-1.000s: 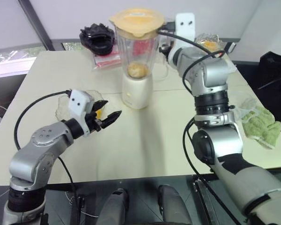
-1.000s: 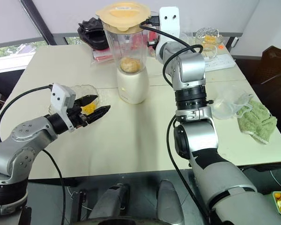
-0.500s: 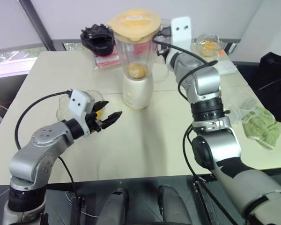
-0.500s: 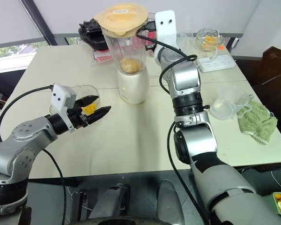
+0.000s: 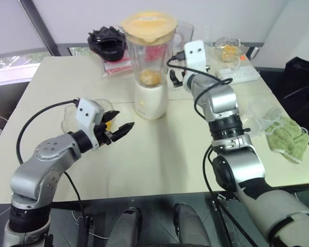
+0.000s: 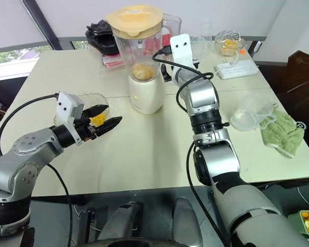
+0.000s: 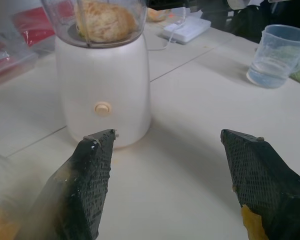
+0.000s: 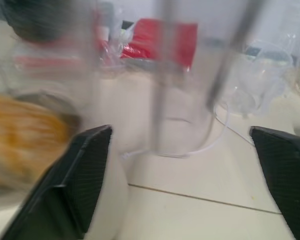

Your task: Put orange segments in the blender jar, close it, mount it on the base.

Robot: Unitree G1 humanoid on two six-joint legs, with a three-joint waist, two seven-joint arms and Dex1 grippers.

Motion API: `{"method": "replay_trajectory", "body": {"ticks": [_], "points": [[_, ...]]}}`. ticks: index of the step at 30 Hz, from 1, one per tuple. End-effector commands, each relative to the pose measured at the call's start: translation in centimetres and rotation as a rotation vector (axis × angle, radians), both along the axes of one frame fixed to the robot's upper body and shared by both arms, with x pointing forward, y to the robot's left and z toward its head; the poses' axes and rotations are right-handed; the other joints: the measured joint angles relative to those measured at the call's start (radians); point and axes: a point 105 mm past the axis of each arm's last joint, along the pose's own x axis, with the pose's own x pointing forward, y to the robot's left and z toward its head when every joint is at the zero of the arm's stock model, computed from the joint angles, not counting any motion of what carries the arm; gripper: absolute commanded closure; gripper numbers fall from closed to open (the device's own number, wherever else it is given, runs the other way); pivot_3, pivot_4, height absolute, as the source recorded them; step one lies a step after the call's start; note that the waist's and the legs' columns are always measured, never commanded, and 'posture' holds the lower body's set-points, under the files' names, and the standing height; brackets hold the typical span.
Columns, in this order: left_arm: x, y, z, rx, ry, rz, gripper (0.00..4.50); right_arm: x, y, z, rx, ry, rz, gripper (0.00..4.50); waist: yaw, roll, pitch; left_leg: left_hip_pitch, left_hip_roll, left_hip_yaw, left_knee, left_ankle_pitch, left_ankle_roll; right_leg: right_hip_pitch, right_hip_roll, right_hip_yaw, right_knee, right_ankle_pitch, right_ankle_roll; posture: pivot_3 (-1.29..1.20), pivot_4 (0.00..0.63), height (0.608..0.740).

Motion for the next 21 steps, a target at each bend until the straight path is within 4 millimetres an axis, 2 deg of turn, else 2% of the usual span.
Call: {"method": "replay_trajectory", "body": {"ticks": [1, 3, 5, 8, 12, 18, 21], "points": [[-0.1, -0.4, 0.9, -0.026, -0.034, -0.014, 0.94, -1.0, -0.6, 1.2, -0.016, -0.065, 0.014, 0.24, 0.001, 0.000, 0.000, 0.000, 0.000, 0.000, 0.000, 0.000, 0.000, 0.000, 0.000, 0.000, 0.000, 0.000, 0.000, 0.00, 0.150, 0.740], [0.0, -0.4, 1.0, -0.040, -0.030, -0.010, 0.94, -1.6, -1.3, 0.5, -0.030, -0.059, 0.026, 0.24, 0.001, 0.000, 0.000, 0.000, 0.000, 0.000, 0.000, 0.000, 0.000, 0.000, 0.000, 0.000, 0.000, 0.000, 0.000, 0.00, 0.150, 0.740], [0.0, -0.4, 1.3, -0.062, -0.037, -0.004, 0.94, -3.1, -1.7, -0.7, -0.063, -0.062, 0.116, 0.24, 0.005, 0.000, 0.000, 0.000, 0.000, 0.000, 0.000, 0.000, 0.000, 0.000, 0.000, 0.000, 0.000, 0.000, 0.000, 0.00, 0.150, 0.740], [0.3, 0.3, 1.7, -0.076, -0.048, 0.038, 0.94, -6.3, -2.1, -1.5, -0.104, -0.108, 0.321, 0.24, 0.013, -0.001, 0.000, -0.001, 0.000, -0.001, 0.000, 0.000, 0.000, 0.002, 0.000, -0.001, -0.002, 0.000, 0.001, 0.00, 0.150, 0.740], [-0.3, 0.8, 1.5, -0.035, -0.047, 0.040, 0.94, -10.4, -3.6, -1.1, -0.138, -0.149, 0.539, 0.24, 0.002, -0.001, 0.000, 0.000, 0.000, 0.000, 0.000, 0.000, 0.000, 0.002, 0.000, -0.001, -0.002, 0.000, 0.001, 0.00, 0.150, 0.740], [-1.5, 2.0, 1.6, -0.011, -0.048, 0.057, 0.94, -14.5, -9.1, 0.3, -0.088, -0.069, 0.648, 0.24, 0.007, -0.001, 0.001, 0.001, 0.001, 0.001, 0.002, 0.000, 0.000, 0.004, 0.000, -0.001, -0.002, -0.001, 0.000, 0.00, 0.150, 0.740], [-2.0, 2.4, 1.8, -0.008, -0.049, 0.066, 0.94, -16.0, -10.8, 0.8, -0.036, -0.027, 0.670, 0.24, 0.011, -0.002, 0.001, 0.000, 0.001, 0.001, 0.004, 0.000, 0.001, 0.005, 0.000, -0.001, -0.002, -0.001, 0.000, 0.00, 0.150, 0.740]]}}
